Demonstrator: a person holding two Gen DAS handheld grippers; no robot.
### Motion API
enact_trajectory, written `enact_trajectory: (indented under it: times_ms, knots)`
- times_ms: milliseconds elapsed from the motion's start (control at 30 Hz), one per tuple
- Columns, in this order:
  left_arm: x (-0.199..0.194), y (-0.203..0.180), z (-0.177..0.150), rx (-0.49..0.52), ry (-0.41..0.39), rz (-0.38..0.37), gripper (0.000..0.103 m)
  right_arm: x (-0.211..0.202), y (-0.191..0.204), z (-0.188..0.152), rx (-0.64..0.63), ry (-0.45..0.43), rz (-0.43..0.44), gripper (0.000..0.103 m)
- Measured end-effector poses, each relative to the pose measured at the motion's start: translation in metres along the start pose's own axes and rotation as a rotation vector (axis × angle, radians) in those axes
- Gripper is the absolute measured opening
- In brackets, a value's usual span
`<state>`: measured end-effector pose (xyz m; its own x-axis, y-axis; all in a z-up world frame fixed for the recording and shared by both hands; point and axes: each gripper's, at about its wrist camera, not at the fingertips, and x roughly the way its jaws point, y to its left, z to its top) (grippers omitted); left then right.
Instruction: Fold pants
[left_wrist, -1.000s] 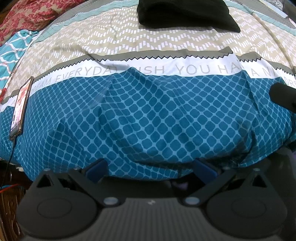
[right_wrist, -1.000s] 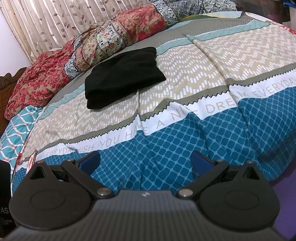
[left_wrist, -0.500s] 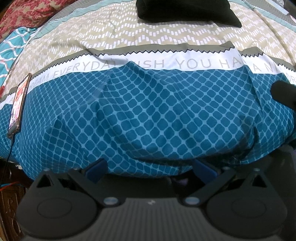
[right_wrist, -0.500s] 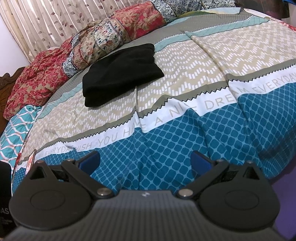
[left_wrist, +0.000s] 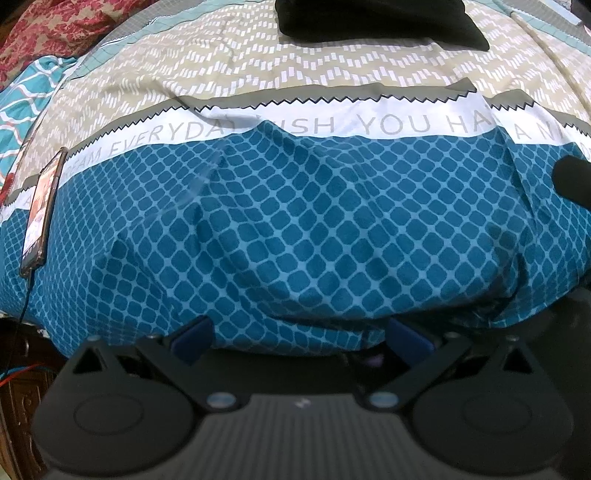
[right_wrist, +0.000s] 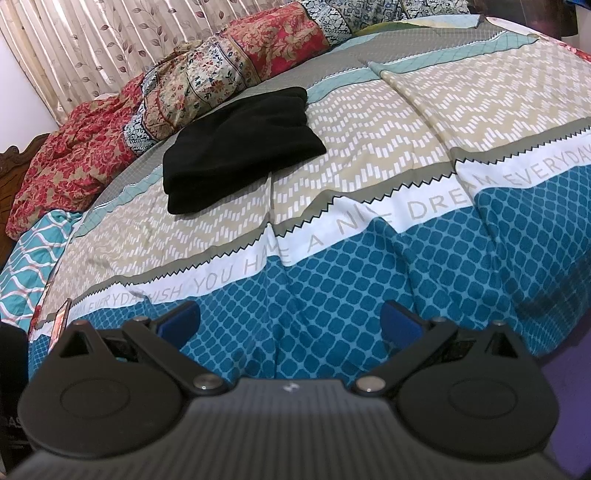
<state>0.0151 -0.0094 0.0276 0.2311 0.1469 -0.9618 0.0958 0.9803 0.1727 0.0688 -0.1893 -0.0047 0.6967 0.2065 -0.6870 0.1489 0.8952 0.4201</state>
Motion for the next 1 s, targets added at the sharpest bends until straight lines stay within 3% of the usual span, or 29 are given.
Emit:
enact_trajectory:
  times_ms: [867, 1000]
  knots:
    - [0.0014, 0.0014, -0.0010, -0.024, -0.002, 0.018, 0.103, -0.0006, -0.0011, -0.0005, 0.002, 0.001, 0.000, 0.103]
    - [-0.0078, 0.0021, 0.0023, -0.021, -0.049, 0.057, 0.103, -0.0053, 0.0017, 0.0019, -0.004, -0.022, 0.000, 0.103]
